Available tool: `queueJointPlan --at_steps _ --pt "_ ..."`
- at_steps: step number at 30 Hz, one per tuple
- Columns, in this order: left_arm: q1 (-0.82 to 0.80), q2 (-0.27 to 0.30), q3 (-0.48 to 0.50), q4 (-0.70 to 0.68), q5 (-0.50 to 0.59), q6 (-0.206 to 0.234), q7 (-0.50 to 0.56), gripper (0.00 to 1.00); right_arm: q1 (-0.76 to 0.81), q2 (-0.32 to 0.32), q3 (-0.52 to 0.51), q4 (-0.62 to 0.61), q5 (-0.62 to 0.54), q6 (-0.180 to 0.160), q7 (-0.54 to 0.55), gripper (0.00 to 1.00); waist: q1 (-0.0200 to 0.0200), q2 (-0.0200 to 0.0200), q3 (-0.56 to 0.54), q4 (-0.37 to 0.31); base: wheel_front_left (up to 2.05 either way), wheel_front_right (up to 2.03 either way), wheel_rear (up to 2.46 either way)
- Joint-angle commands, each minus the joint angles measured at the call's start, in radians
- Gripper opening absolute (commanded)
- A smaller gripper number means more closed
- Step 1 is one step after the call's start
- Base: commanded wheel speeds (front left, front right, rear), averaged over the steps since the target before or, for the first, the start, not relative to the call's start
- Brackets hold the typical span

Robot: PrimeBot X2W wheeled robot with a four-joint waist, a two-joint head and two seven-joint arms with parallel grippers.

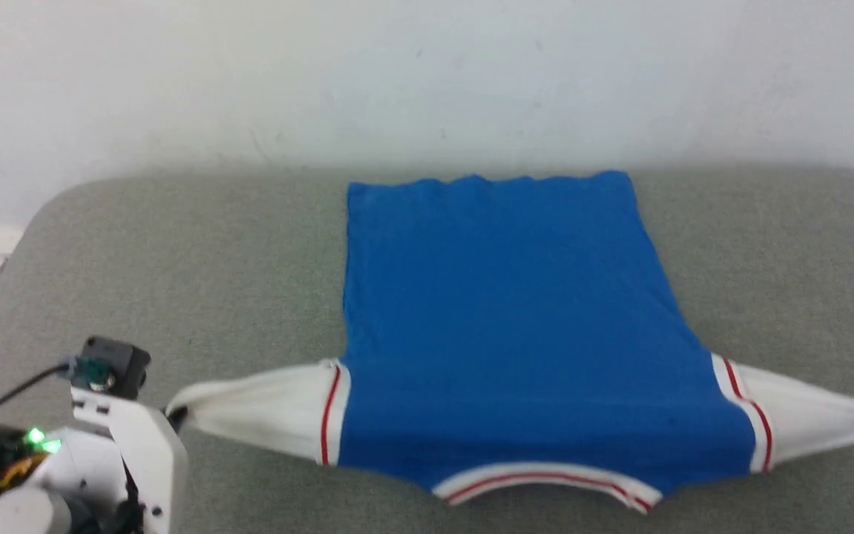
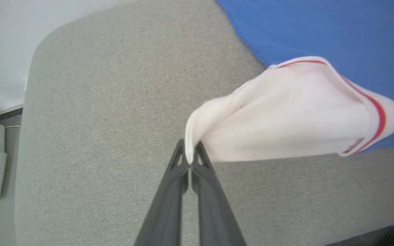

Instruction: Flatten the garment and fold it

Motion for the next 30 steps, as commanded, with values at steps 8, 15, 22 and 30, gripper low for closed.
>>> queueJointPlan --at_steps 8,15,22,30 --pt "0.235 -0.060 0.060 -0.138 -0.066 0.174 -0.053 0.00 0.268 -0.015 -0.166 -0.103 0.005 -0.002 0.052 0.00 0.0003 0.0000 -0.042 0.017 0.00 0.00 0.00" --pt "0.358 -0.163 0.081 -0.150 -0.069 0.262 -0.181 0.00 0.449 0.076 -0.337 -0.165 -0.101 -0.002 0.098 0.00 0.0003 0.0000 -0.034 0.026 0.00 0.00 0.00" --pt "0.325 -0.220 0.085 -0.131 -0.045 0.255 -0.289 0.00 0.478 0.164 -0.496 -0.273 -0.216 -0.002 0.166 1.00 0.0003 0.0000 0.001 0.048 0.00 0.00 0.00" --pt "0.191 -0.283 0.053 -0.115 0.014 0.206 -0.415 0.00 0.315 0.222 -0.579 -0.421 -0.279 -0.002 0.232 1.00 0.0003 0.0000 0.124 0.115 0.00 0.00 0.00"
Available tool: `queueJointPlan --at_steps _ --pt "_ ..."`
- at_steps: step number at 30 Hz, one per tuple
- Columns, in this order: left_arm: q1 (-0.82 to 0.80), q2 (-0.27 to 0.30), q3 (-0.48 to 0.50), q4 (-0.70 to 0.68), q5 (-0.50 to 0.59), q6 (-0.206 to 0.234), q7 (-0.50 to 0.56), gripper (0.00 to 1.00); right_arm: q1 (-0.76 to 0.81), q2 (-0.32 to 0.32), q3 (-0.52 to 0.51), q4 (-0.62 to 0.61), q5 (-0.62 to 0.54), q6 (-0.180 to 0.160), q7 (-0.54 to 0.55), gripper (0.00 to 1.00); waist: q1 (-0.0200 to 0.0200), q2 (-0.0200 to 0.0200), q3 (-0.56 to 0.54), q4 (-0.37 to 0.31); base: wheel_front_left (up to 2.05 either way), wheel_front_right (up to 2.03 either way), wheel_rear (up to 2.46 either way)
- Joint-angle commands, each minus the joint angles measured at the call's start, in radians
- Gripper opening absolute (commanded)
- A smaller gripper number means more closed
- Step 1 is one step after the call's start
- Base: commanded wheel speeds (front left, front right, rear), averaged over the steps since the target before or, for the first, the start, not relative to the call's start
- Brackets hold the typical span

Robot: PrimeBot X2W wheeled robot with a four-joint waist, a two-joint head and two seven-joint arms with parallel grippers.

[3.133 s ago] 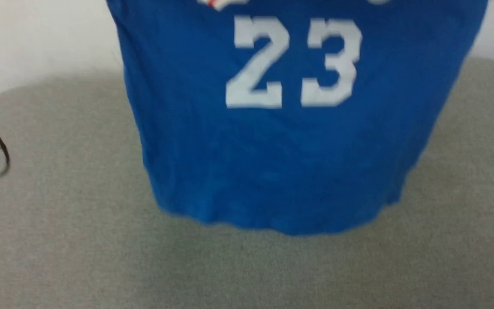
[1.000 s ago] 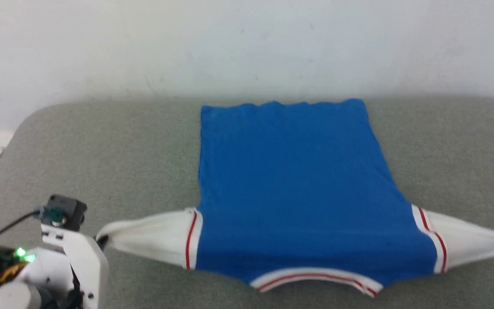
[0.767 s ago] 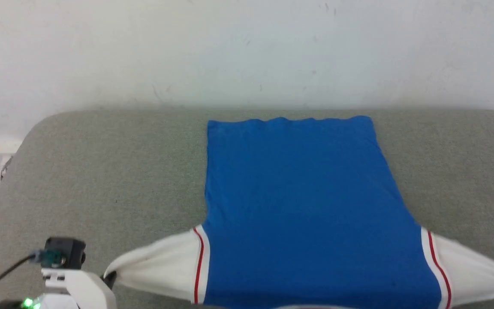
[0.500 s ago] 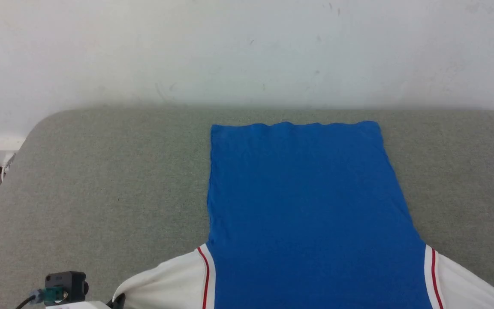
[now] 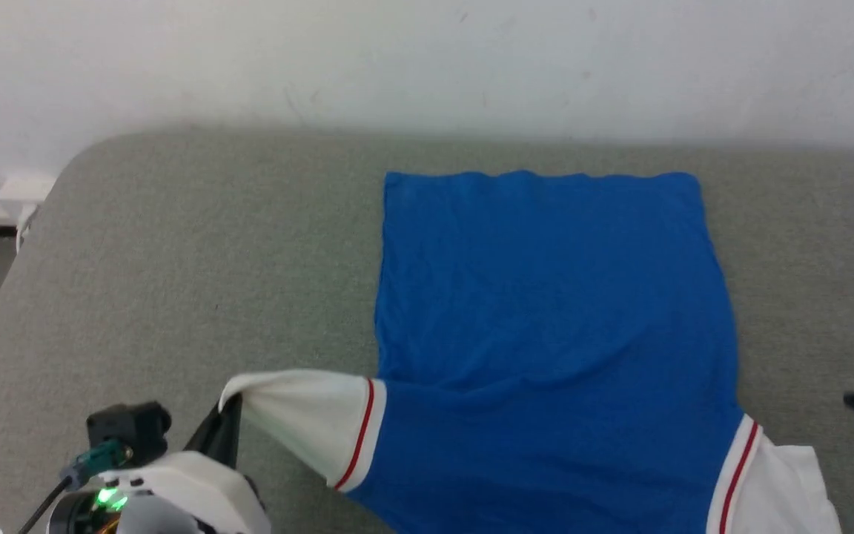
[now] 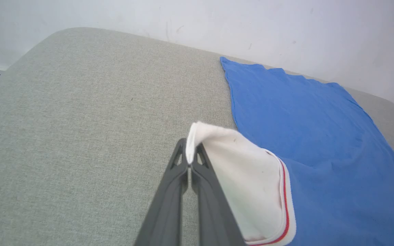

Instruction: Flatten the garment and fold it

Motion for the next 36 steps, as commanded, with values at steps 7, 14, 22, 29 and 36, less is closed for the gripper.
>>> queueJointPlan --at_steps 7,14,22,29,36 --pt "-0.095 -0.096 -0.030 0.043 0.049 -0.046 -0.171 0.00 -0.279 -0.007 0.039 0.025 -0.059 -0.001 0.034 1.00 -0.0001 0.0000 0.189 0.121 0.00 0.00 0.00" --pt "-0.153 -0.166 -0.078 0.080 0.079 -0.092 -0.285 0.00 -0.535 -0.069 0.140 0.178 -0.113 -0.001 0.061 1.00 -0.0001 0.0000 0.296 0.208 0.00 0.00 0.00" --pt "-0.210 -0.208 -0.133 0.086 0.111 -0.129 -0.340 0.00 -0.754 -0.118 0.208 0.353 -0.174 -0.001 0.072 1.00 -0.0001 0.0000 0.397 0.283 0.00 0.00 0.00" --pt "-0.240 -0.230 -0.165 0.067 0.125 -0.142 -0.351 0.00 -0.885 -0.136 0.244 0.487 -0.235 -0.001 0.072 1.00 -0.0001 0.0000 0.471 0.331 0.00 0.00 0.00" --pt "-0.241 -0.232 -0.178 0.044 0.134 -0.139 -0.355 0.00 -0.924 -0.153 0.277 0.558 -0.268 -0.001 0.050 1.00 -0.0001 0.0000 0.498 0.349 0.00 0.00 0.00"
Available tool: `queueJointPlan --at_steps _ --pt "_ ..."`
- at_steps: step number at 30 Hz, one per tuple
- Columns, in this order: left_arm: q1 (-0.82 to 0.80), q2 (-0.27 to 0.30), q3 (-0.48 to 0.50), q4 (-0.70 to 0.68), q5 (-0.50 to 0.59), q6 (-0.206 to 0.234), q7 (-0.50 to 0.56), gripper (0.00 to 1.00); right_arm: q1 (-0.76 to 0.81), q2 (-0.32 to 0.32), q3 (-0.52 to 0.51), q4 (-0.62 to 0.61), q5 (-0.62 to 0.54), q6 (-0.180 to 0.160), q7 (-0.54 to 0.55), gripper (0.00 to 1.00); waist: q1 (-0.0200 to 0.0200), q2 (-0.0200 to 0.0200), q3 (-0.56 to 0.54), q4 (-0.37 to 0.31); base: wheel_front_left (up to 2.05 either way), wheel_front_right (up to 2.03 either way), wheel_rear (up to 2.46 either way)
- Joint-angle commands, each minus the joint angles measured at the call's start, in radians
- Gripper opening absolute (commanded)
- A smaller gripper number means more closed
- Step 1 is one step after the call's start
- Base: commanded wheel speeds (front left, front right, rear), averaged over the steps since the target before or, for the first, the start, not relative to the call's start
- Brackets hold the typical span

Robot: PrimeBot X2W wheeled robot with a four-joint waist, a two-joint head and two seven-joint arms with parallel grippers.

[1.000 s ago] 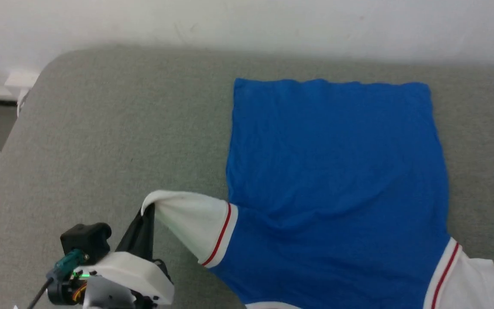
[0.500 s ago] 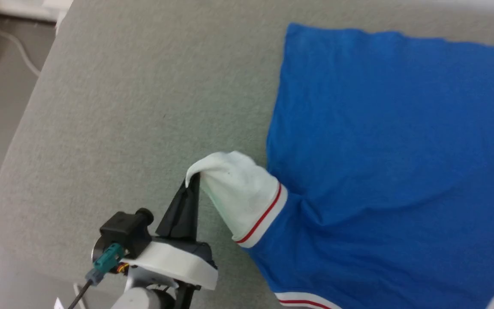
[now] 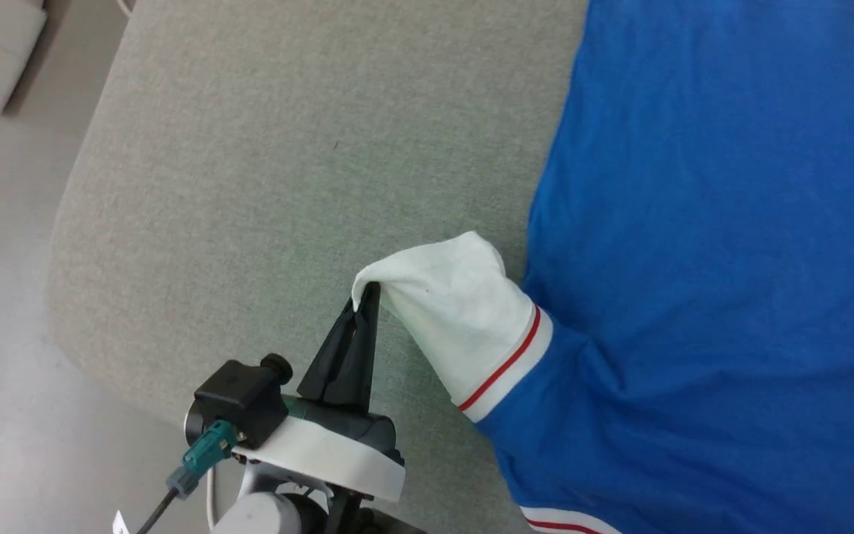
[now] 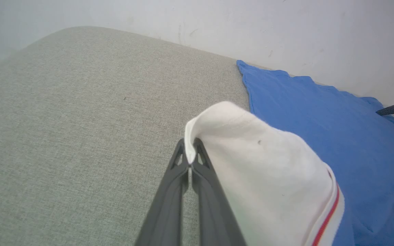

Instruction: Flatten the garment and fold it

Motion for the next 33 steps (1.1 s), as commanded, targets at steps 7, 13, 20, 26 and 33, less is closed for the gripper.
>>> queueJointPlan --at_steps 7,13,20,26,33 --pt "-0.008 -0.001 -0.006 -0.003 0.011 0.005 0.003 0.00 0.008 -0.024 0.040 0.036 0.010 -0.001 0.004 0.00 -0.0001 0.0000 0.016 0.021 0.00 0.00 0.00" --pt "-0.005 0.011 -0.008 0.011 0.012 0.013 0.019 0.00 0.035 -0.025 0.056 0.053 0.034 -0.001 -0.003 0.00 -0.0001 0.0000 -0.019 -0.003 0.00 0.00 0.00" --pt "0.011 0.034 0.003 0.042 0.002 0.025 0.044 0.00 0.107 -0.007 0.085 0.070 0.085 -0.001 -0.030 0.00 -0.0001 0.0000 -0.132 -0.078 0.00 0.00 0.00" --pt "0.051 0.063 0.025 0.063 -0.018 0.044 0.068 0.00 0.238 -0.024 0.148 -0.017 0.185 -0.001 -0.065 0.00 -0.0001 0.0000 -0.238 -0.165 0.00 0.00 0.00" --pt "0.109 0.107 0.054 0.071 -0.040 0.066 0.095 0.00 0.458 -0.085 0.144 -0.142 0.298 -0.001 -0.112 0.00 -0.0001 0.0000 -0.334 -0.242 0.00 0.00 0.00"
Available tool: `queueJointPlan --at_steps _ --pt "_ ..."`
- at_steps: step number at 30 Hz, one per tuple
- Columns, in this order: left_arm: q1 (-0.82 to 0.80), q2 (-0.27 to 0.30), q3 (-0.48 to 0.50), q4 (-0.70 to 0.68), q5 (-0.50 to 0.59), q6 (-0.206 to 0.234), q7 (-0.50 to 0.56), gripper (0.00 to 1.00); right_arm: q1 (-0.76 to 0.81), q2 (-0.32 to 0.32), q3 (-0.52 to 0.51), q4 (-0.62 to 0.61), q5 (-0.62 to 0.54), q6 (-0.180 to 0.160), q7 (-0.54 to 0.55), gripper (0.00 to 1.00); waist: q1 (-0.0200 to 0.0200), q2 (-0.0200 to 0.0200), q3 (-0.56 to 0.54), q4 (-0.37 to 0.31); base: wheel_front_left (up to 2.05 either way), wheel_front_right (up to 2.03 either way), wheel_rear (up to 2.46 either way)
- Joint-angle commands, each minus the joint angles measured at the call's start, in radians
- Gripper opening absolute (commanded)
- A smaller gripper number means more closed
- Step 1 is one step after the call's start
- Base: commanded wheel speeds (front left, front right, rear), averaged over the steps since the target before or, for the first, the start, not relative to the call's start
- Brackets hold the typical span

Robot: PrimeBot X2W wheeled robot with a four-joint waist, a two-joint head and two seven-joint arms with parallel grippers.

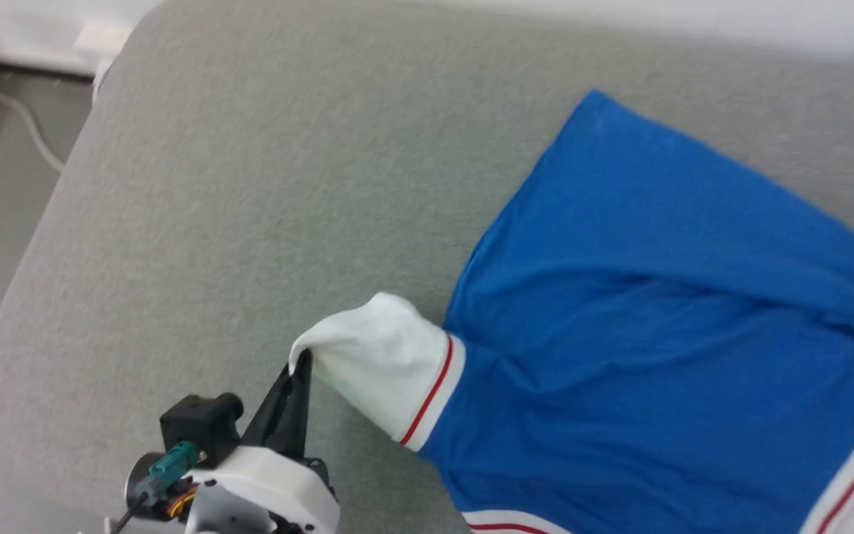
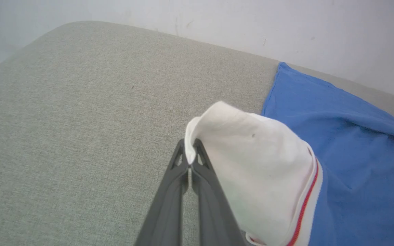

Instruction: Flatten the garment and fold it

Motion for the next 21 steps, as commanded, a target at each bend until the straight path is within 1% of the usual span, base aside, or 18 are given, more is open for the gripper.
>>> queueJointPlan --at_steps 1,4,7,12,16,21 --pt "0.014 0.010 0.007 -0.001 -0.004 0.009 0.004 0.00 0.040 -0.008 -0.016 -0.012 0.016 -0.001 -0.003 0.00 0.0002 0.0000 -0.098 -0.091 0.00 0.00 0.00" --pt "0.034 0.021 0.017 -0.008 -0.012 0.018 0.011 0.00 0.136 -0.018 -0.065 -0.060 0.041 -0.001 0.000 0.00 0.0002 0.0000 -0.127 -0.110 0.00 0.00 0.00" --pt "0.052 0.029 0.023 -0.013 -0.019 0.027 0.019 0.00 0.241 -0.021 -0.113 -0.134 0.051 -0.001 -0.005 0.00 0.0002 0.0000 -0.150 -0.124 0.00 0.00 0.00" --pt "0.066 0.037 0.026 -0.020 -0.025 0.037 0.031 0.00 0.439 -0.013 -0.222 -0.223 0.020 -0.001 0.032 0.00 0.0002 0.0000 -0.177 -0.137 0.00 0.00 0.00" --pt "0.078 0.043 0.027 -0.023 -0.029 0.042 0.039 0.00 0.596 0.037 -0.337 -0.285 -0.021 -0.001 0.126 0.00 0.0002 0.0000 -0.193 -0.139 0.00 0.00 0.00" --pt "0.084 0.042 0.022 -0.023 -0.032 0.045 0.042 0.00 0.711 0.138 -0.445 -0.380 -0.082 -0.001 0.212 0.00 0.0002 0.0000 -0.200 -0.130 0.00 0.00 0.00"
